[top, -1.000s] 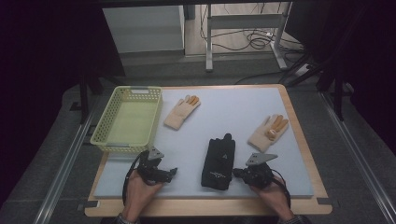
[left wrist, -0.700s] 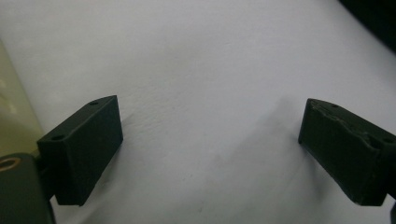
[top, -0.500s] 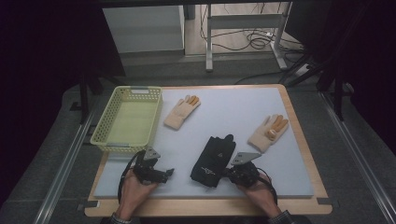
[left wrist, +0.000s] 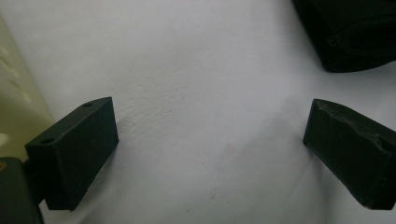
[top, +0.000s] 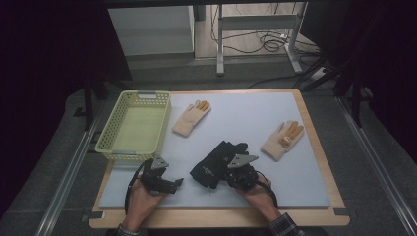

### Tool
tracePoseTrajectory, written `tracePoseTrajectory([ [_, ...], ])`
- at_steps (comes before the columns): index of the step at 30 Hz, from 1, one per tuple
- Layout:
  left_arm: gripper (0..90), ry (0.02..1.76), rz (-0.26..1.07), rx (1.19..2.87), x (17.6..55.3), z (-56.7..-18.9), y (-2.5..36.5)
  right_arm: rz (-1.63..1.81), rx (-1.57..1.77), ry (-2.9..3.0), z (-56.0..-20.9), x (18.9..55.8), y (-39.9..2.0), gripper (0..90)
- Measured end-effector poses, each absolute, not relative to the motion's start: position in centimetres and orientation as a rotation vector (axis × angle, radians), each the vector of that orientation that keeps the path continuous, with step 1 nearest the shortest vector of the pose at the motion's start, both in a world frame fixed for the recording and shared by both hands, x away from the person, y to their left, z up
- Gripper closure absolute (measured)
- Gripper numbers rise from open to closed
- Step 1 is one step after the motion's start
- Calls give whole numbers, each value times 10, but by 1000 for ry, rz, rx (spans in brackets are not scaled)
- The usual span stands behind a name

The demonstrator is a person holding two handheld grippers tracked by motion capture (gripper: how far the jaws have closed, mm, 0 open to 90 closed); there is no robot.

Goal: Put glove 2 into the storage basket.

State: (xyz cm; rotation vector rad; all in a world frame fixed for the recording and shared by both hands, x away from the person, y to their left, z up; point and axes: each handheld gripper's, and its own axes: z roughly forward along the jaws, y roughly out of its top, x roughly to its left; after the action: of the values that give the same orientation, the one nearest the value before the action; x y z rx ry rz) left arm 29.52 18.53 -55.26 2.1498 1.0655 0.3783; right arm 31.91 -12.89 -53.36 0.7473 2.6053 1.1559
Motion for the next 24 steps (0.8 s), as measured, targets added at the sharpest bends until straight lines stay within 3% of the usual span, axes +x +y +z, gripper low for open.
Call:
tracePoseTrajectory([
  [7, 32, 1066, 377, 2149, 295, -553, 185, 1118, 759, 2571, -524, 315, -153, 676],
  [15, 34, 1067, 376, 2148, 295, -553, 185, 1108, 915, 2446, -513, 323, -207, 563],
  [24, 37, 1066, 377, 2149, 295, -552, 185, 1024, 1077, 2339, -525, 329, -260, 363],
])
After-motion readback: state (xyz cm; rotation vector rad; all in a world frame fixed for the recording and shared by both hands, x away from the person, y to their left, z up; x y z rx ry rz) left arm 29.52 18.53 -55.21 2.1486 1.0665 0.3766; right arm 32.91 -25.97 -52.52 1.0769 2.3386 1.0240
